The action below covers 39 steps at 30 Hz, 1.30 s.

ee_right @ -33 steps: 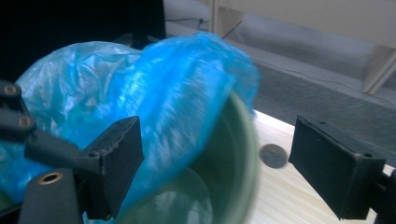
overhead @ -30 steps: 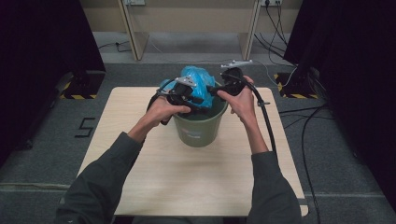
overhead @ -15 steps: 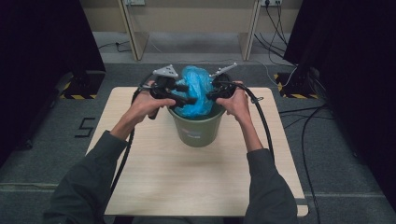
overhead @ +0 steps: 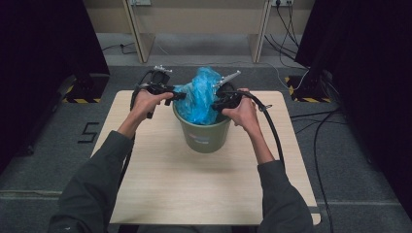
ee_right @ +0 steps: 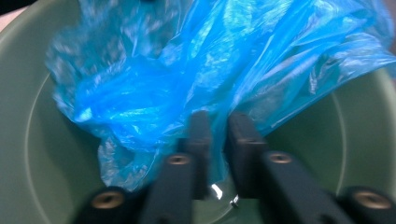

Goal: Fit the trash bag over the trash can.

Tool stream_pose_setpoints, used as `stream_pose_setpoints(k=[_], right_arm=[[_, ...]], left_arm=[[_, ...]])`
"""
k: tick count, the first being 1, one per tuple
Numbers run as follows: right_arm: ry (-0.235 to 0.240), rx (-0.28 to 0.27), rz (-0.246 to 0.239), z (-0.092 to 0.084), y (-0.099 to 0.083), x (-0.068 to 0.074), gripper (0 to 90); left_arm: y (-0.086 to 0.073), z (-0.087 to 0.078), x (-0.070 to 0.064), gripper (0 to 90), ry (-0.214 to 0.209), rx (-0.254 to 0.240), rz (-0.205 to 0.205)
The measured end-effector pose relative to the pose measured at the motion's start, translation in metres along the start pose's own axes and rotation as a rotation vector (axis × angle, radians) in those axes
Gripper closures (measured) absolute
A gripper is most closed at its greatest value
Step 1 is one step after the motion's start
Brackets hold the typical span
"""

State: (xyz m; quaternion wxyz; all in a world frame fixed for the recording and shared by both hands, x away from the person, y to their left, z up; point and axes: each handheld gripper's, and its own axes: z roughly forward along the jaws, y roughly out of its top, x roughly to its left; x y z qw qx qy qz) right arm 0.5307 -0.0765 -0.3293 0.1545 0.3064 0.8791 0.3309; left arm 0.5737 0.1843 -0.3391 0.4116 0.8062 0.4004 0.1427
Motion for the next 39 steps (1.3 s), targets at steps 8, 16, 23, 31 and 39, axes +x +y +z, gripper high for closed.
stream_pose_setpoints(k=[8,16,23,31,39], right_arm=[[-0.059,-0.065,0.089,-0.012,0.007,-0.004,49.4],[-0.149,-0.137,0.111,-0.031,0.012,-0.013,46.2],[-0.115,-0.194,0.167,-0.031,0.04,-0.006,37.4],[-0.097,-0.137,0.19,0.01,0.077,0.005,33.1],[-0.1,0.021,0.04,0.026,0.073,-0.001,85.4]], left_arm=[[0.008,-0.009,-0.013,79.8,0.117,-0.15,0.141],[-0.004,-0.027,-0.066,86.2,0.046,-0.195,0.342],[-0.024,-0.024,-0.095,83.9,-0.065,-0.177,0.368],[-0.029,-0.027,-0.095,79.9,-0.101,-0.18,0.354],[-0.035,-0.054,-0.077,60.5,-0.162,-0.24,0.294]])
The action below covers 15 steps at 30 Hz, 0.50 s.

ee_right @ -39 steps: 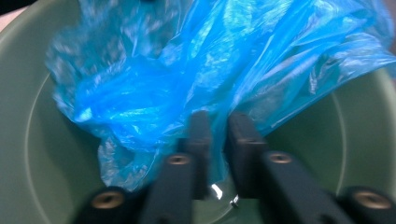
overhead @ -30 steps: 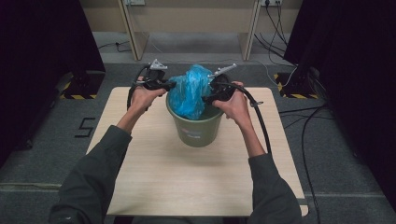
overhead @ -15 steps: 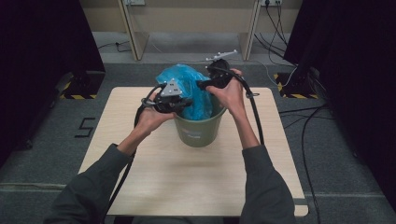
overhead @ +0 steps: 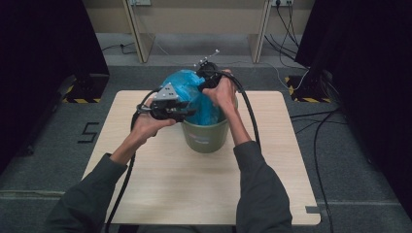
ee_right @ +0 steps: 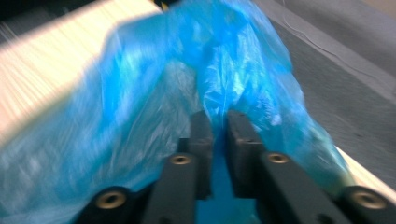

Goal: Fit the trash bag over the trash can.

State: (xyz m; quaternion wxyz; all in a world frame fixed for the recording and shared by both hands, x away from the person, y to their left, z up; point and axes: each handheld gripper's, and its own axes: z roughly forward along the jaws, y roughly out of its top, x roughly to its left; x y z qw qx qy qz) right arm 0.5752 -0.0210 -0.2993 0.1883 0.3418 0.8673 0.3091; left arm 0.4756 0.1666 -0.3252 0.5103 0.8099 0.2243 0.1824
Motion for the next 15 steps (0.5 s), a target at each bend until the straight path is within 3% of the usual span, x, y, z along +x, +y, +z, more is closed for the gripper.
stream_pose_setpoints(k=[2,4,5,6,7,9,10,11,12,13,15], right_arm=[[-0.024,0.035,-0.038,-0.006,-0.013,-0.004,89.2],[-0.027,0.048,-0.053,-0.009,-0.019,-0.005,89.6],[-0.034,0.073,-0.088,-0.014,-0.03,-0.005,89.7],[-0.034,0.073,-0.088,-0.014,-0.03,-0.005,89.7],[-0.031,0.095,-0.13,-0.02,-0.042,0.001,89.7],[-0.015,0.103,-0.146,-0.025,-0.05,0.006,89.6],[-0.015,0.103,-0.146,-0.025,-0.05,0.006,89.6],[-0.009,0.107,-0.158,-0.03,-0.059,0.01,89.1],[-0.009,0.107,-0.158,-0.03,-0.059,0.01,89.1],[0.003,0.107,-0.157,-0.034,-0.065,0.013,87.1],[-0.001,0.105,-0.154,-0.035,-0.067,0.013,83.6]], left_arm=[[0.002,-0.013,0.009,50.7,0.034,-0.047,-0.041],[0.003,-0.016,0.014,46.7,0.053,-0.057,-0.052],[0.004,-0.018,0.026,44.3,0.114,-0.064,-0.077],[0.004,-0.018,0.026,41.7,0.114,-0.064,-0.077],[0.002,-0.015,0.038,39.8,0.183,-0.046,-0.104],[-0.001,-0.006,0.05,36.5,0.203,-0.018,-0.147],[-0.001,-0.006,0.05,34.3,0.203,-0.018,-0.147],[-0.005,0.007,0.061,32.5,0.228,0.01,-0.193],[-0.005,0.007,0.061,31.8,0.228,0.01,-0.193],[-0.007,0.02,0.07,31.3,0.222,0.011,-0.228],[-0.007,0.026,0.072,31.1,0.212,0.012,-0.243]])
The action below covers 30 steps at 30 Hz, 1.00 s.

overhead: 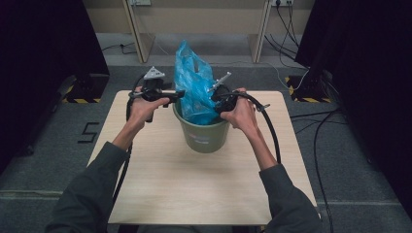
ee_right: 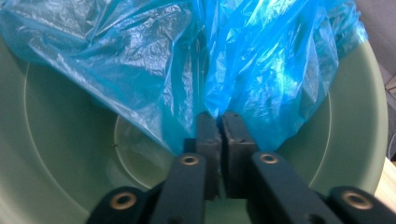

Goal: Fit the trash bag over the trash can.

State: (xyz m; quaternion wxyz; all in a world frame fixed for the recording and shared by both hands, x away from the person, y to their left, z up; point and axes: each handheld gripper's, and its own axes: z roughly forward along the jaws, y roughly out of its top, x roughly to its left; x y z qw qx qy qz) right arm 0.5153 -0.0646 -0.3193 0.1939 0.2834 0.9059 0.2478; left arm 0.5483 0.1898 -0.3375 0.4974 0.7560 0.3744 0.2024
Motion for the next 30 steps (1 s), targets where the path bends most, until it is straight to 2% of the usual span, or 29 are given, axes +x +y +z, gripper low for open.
stream_pose_setpoints(k=[1,2,3,4,5,6,7,8,9,10,11,12,13,14,15,17,19,21,22,23,24,25,27,29,30], right_arm=[[-0.009,-0.007,0.008,-0.001,-0.001,0.0,74.8],[-0.015,-0.015,0.018,-0.002,0.0,0.0,66.3],[-0.029,-0.041,0.056,-0.005,0.003,-0.001,57.2],[-0.039,-0.059,0.079,-0.007,0.005,-0.002,53.2],[-0.039,-0.059,0.079,-0.007,0.005,-0.002,53.2],[-0.042,-0.078,0.092,-0.01,0.008,-0.003,48.3],[-0.049,-0.101,0.107,-0.013,0.013,-0.005,43.8],[-0.074,-0.143,0.147,-0.016,0.021,-0.01,40.8],[-0.074,-0.143,0.147,-0.016,0.021,-0.01,39.3],[-0.082,-0.167,0.174,-0.017,0.029,-0.015,37.2],[-0.082,-0.167,0.174,-0.017,0.029,-0.015,37.2],[-0.072,-0.197,0.2,-0.016,0.039,-0.02,35.6],[-0.072,-0.197,0.2,-0.016,0.039,-0.02,35.6],[-0.074,-0.222,0.209,-0.016,0.047,-0.024,35.4],[-0.074,-0.222,0.209,-0.016,0.047,-0.024,35.4],[-0.062,-0.273,0.246,-0.019,0.057,-0.025,34.9],[-0.061,-0.28,0.249,-0.02,0.059,-0.025,34.6],[-0.06,-0.295,0.253,-0.02,0.062,-0.024,33.8],[-0.03,-0.312,0.257,-0.018,0.066,-0.024,33.0],[-0.03,-0.312,0.257,-0.018,0.066,-0.024,33.0],[0.006,-0.34,0.273,-0.015,0.07,-0.023,31.4],[0.006,-0.34,0.273,-0.015,0.07,-0.023,31.4],[0.047,-0.365,0.291,-0.012,0.073,-0.021,30.8],[0.062,-0.361,0.292,-0.007,0.077,-0.017,31.0],[0.064,-0.331,0.266,0.0,0.079,-0.015,41.8]], left_arm=[[0.001,0.006,0.001,33.3,-0.006,0.007,-0.006],[0.002,0.016,-0.001,38.8,-0.009,0.024,0.016],[0.002,0.016,-0.001,45.0,-0.009,0.024,0.016],[0.002,0.019,-0.002,50.7,-0.005,0.034,0.031],[0.003,0.022,-0.003,50.7,0.027,0.043,0.064],[0.004,0.023,-0.004,58.8,0.065,0.045,0.113],[0.004,0.023,-0.005,66.1,0.067,0.03,0.122],[0.005,0.022,-0.005,73.8,0.062,0.017,0.127],[0.005,0.021,-0.006,73.8,0.066,0.009,0.137],[0.007,0.016,-0.009,78.4,0.067,-0.003,0.184],[0.007,0.016,-0.009,80.7,0.067,-0.003,0.184],[0.007,0.009,-0.017,82.0,0.045,-0.025,0.225],[0.007,0.009,-0.017,83.5,0.045,-0.025,0.225],[0.006,0.002,-0.025,84.3,0.021,-0.041,0.248],[0.006,0.002,-0.025,84.6,0.021,-0.041,0.248],[0.0,-0.006,-0.038,84.4,-0.009,-0.032,0.305],[-0.002,-0.008,-0.041,84.2,-0.018,-0.027,0.312],[-0.009,-0.01,-0.046,84.2,-0.047,-0.028,0.296],[-0.012,-0.01,-0.048,84.1,-0.056,-0.027,0.3],[-0.014,-0.01,-0.05,84.1,-0.06,-0.027,0.305],[-0.017,-0.01,-0.053,83.9,-0.065,-0.015,0.309],[-0.017,-0.01,-0.053,83.7,-0.065,-0.015,0.309],[-0.02,-0.009,-0.055,83.4,-0.075,-0.01,0.315],[-0.02,-0.009,-0.057,82.7,-0.082,-0.011,0.321],[-0.021,-0.011,-0.058,81.5,-0.089,-0.012,0.323]])
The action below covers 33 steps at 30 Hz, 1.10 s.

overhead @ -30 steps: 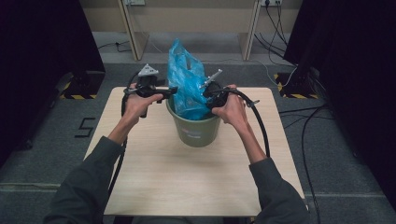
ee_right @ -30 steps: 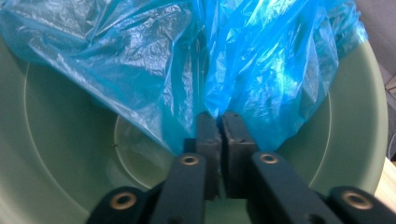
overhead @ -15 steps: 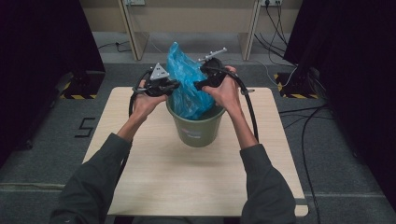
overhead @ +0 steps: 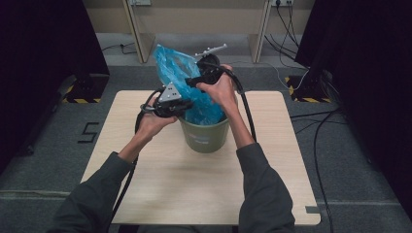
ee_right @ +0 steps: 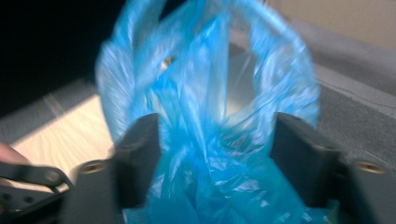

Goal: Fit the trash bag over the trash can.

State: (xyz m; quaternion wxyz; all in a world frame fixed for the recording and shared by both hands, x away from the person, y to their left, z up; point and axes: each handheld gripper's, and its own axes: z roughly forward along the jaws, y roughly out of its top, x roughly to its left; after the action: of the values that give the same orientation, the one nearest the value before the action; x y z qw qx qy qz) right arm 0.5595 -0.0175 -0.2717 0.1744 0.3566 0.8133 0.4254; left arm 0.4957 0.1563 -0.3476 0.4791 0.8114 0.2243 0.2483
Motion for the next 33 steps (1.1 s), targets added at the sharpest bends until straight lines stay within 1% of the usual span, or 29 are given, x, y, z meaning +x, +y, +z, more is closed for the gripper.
stream_pose_setpoints(k=[1,2,3,4,5,7,8,9,10,11,12,13,14,15,17,18,20,21,22,23,24,25,26,27,29,30,31,32,33], right_arm=[[0.0,0.0,0.0,0.0,0.0,0.0,41.8],[0.006,0.056,-0.042,0.008,-0.004,-0.001,60.2],[0.006,0.056,-0.042,0.008,-0.004,-0.001,60.2],[0.009,0.088,-0.082,0.011,-0.008,-0.003,69.4],[0.015,0.105,-0.105,0.012,-0.012,-0.004,77.0],[0.033,0.123,-0.139,0.009,-0.02,-0.005,84.9],[0.062,0.139,-0.156,0.005,-0.028,-0.003,88.5],[0.062,0.139,-0.156,0.005,-0.028,-0.003,88.5],[0.035,0.18,-0.23,-0.003,-0.037,0.001,89.6],[0.035,0.18,-0.23,-0.003,-0.037,0.001,89.6],[0.029,0.189,-0.253,-0.01,-0.044,0.004,90.0],[0.029,0.189,-0.253,-0.01,-0.044,0.004,90.0],[0.038,0.194,-0.256,-0.017,-0.051,0.006,90.0],[0.034,0.198,-0.274,-0.02,-0.054,0.007,90.0],[0.043,0.208,-0.282,-0.025,-0.061,0.007,90.0],[0.041,0.211,-0.282,-0.027,-0.064,0.007,89.9],[0.034,0.212,-0.267,-0.029,-0.067,0.006,82.4],[0.034,0.212,-0.267,-0.029,-0.067,0.006,82.4],[0.013,0.19,-0.222,-0.03,-0.067,0.003,64.5],[-0.01,0.176,-0.202,-0.032,-0.066,0.002,59.1],[-0.032,0.161,-0.185,-0.034,-0.064,0.002,55.6],[-0.032,0.161,-0.185,-0.034,-0.064,0.002,55.6],[-0.045,0.144,-0.17,-0.037,-0.063,0.001,53.0],[-0.042,0.088,-0.154,-0.046,-0.056,0.0,49.1],[-0.038,0.067,-0.141,-0.05,-0.053,0.001,47.2],[-0.035,0.009,-0.116,-0.061,-0.044,0.0,45.4],[-0.035,0.009,-0.116,-0.061,-0.044,0.0,45.4],[-0.047,-0.032,-0.11,-0.07,-0.034,0.002,41.7],[-0.047,-0.032,-0.11,-0.07,-0.034,0.002,41.7]], left_arm=[[0.0,0.0,0.0,80.5,0.0,0.0,0.0],[0.0,-0.004,-0.001,78.7,-0.011,0.002,-0.002],[0.0,-0.004,-0.001,75.8,-0.011,0.002,-0.002],[0.0,-0.008,-0.001,75.8,-0.018,-0.001,-0.015],[0.0,-0.011,0.001,69.4,-0.022,-0.013,-0.037],[0.001,-0.021,0.007,58.5,-0.026,-0.042,-0.093],[0.003,-0.031,0.016,51.5,-0.006,-0.084,-0.137],[0.003,-0.031,0.016,46.9,-0.006,-0.084,-0.137],[0.005,-0.038,0.025,43.0,0.033,-0.1,-0.171],[0.005,-0.038,0.025,39.1,0.033,-0.1,-0.171],[0.007,-0.043,0.037,36.0,0.064,-0.129,-0.213],[0.007,-0.043,0.037,33.6,0.064,-0.129,-0.213],[0.007,-0.044,0.043,29.6,0.077,-0.15,-0.249],[0.009,-0.045,0.052,26.0,0.113,-0.169,-0.281],[0.011,-0.045,0.055,24.3,0.12,-0.184,-0.291],[0.012,-0.043,0.059,26.3,0.1,-0.221,-0.327],[0.013,-0.038,0.059,43.5,0.081,-0.221,-0.312],[0.013,-0.038,0.059,54.5,0.081,-0.221,-0.312],[0.013,-0.035,0.055,64.5,0.069,-0.238,-0.271],[0.013,-0.035,0.055,70.3,0.069,-0.238,-0.271],[0.013,-0.033,0.046,74.4,0.053,-0.245,-0.227],[0.013,-0.033,0.046,77.1,0.053,-0.245,-0.227],[0.014,-0.033,0.04,77.1,0.053,-0.236,-0.183],[0.017,-0.031,0.027,80.0,0.058,-0.208,-0.094],[0.019,-0.03,0.022,81.2,0.043,-0.201,-0.073],[0.022,-0.027,0.011,81.7,0.013,-0.187,-0.046],[0.022,-0.027,0.011,81.8,0.013,-0.187,-0.046],[0.024,-0.023,0.002,81.8,-0.006,-0.167,-0.002],[0.024,-0.023,0.002,81.7,-0.006,-0.167,-0.002]])
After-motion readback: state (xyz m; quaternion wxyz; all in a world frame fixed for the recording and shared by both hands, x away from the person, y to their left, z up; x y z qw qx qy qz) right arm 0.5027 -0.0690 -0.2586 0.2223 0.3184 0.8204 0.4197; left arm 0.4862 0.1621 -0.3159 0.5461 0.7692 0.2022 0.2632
